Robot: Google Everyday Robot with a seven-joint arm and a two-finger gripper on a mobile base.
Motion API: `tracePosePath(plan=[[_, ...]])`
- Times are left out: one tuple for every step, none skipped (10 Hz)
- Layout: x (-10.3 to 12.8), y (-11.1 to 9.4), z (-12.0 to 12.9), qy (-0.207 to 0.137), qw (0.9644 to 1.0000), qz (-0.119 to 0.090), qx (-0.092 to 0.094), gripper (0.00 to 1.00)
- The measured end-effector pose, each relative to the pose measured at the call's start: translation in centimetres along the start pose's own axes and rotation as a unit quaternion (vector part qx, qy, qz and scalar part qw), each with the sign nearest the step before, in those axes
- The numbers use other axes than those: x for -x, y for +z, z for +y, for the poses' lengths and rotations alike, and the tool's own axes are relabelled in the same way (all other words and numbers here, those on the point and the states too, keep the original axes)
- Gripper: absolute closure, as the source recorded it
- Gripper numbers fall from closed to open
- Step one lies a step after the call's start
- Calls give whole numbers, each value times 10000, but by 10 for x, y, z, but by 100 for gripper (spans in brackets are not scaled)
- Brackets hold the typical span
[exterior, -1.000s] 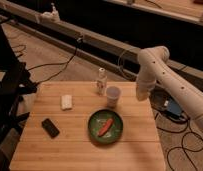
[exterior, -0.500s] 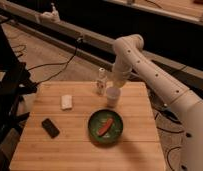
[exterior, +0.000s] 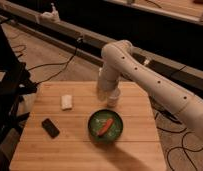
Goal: Move the arm in a circular motion
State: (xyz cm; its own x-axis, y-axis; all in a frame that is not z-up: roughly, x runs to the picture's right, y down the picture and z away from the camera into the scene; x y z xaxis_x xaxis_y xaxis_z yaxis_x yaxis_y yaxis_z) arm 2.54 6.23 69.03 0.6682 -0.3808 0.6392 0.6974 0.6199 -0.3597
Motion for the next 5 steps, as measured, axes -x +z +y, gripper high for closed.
tracePosePath(plan=[[0,2,21,178,9998,-72,94,100],[-11,3,41,450,9988,-64,162,100],[-33,3,64,894,9957,9,226,100],[-54,2,79,1240,9919,108,248,100],[-91,0,98,1763,9835,309,281,100]])
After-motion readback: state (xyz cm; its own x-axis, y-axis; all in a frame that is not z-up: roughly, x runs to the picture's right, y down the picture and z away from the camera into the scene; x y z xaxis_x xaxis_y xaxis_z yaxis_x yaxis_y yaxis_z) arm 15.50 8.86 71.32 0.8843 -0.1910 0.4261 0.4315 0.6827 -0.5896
